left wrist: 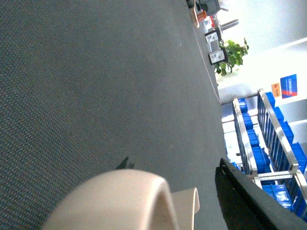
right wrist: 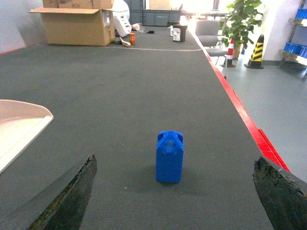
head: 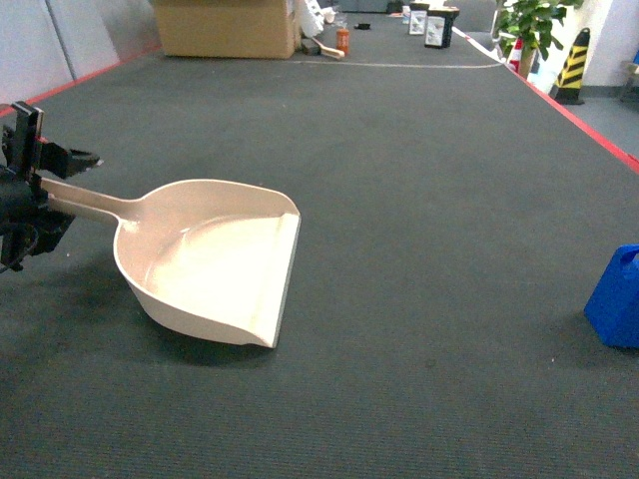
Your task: Place part in tray to right shelf
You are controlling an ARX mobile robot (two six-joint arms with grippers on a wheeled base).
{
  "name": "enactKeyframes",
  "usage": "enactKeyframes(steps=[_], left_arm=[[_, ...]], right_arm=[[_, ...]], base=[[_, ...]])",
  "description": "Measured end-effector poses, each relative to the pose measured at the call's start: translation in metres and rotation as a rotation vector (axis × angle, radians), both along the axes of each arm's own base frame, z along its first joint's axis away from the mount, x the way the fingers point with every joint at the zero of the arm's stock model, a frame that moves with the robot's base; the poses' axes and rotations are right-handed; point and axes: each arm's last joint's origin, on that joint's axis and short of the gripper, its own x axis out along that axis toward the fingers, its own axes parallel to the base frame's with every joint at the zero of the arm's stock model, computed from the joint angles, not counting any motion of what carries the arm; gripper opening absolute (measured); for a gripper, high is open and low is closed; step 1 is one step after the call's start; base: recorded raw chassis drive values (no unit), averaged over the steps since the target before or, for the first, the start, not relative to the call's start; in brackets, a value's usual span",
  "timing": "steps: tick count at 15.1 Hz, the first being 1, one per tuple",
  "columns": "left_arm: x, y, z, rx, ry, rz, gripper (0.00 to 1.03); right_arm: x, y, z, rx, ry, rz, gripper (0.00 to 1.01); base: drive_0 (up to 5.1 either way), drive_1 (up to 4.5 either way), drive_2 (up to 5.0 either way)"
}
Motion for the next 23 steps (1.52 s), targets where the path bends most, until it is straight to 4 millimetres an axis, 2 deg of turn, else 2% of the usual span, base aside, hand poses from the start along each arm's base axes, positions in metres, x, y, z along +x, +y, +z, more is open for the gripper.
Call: enactKeyframes(steps=[4,5,6,7,9,12,14,15,17,18,20,21,23], left_arm=[[-0.006,-0.001,-0.003,-0.019,-0.016,-0.011,0.36],[-0.009,-0.002,-0.005,-0.023,-0.013,-0.012,0.31],[-0.016,-0.005,-0.006,-0.058,-0.008,-0.011,0.19],[-0.022,-0.011,0.000,-0.091,-0.030,-0.014,0.15],[-0.042,-0.031,0.023,-0.105,-0.093,-0.055,0.14],[-0.075,-0.075,0.073,-0.158,-0.229,-0.140,0.14],[-0.100,-0.105,0.095,-0.188,-0.282,-0.218,0.14],[-0.112,-0.124,0.099,-0.199,-0.285,-0.274,0.14],[-0.125,-0.152,0.097,-0.211,-0.268,-0.358,0.14],[-0.122,-0.155,0.078,-0.219,-0.199,-0.326,0.14],[-0.114,-0.149,0.044,-0.210,-0.084,-0.254,0.14],[-0.115,-0.151,0.033,-0.201,-0.043,-0.258,0.14],[-0.117,-0.157,0.032,-0.204,-0.044,-0.282,0.14]], right_arm=[[0.000,0.000,0.000,0.000,0.000,0.000,0.98],[0.000,0.000,0.000,0.000,0.000,0.000,0.98],[0.000,0.000,0.000,0.000,0.000,0.000,0.98],[0.000,0.000,0.000,0.000,0.000,0.000,0.98],[0.000,0.000,0.000,0.000,0.000,0.000,0.98],[0.000,0.000,0.000,0.000,0.000,0.000,0.98],[0.000,0.000,0.000,0.000,0.000,0.000,0.98],[0.000,0.000,0.000,0.000,0.000,0.000,0.98],[0.000,0.000,0.000,0.000,0.000,0.000,0.98],[0.000,0.000,0.000,0.000,0.000,0.000,0.98],[0.000,0.000,0.000,0.000,0.000,0.000,0.98],[0.000,0.000,0.000,0.000,0.000,0.000,0.98],[0.000,0.000,0.000,0.000,0.000,0.000,0.98]], base=[[0.0,0.00,0.0],[0.0,0.00,0.0],[0.0,0.00,0.0],[0.0,0.00,0.0],[0.0,0.00,0.0],[0.0,0.00,0.0],[0.0,0.00,0.0],[0.0,0.00,0.0],[0.0,0.00,0.0],[0.0,0.00,0.0],[0.0,0.00,0.0],[0.0,0.00,0.0],[0.0,0.00,0.0]])
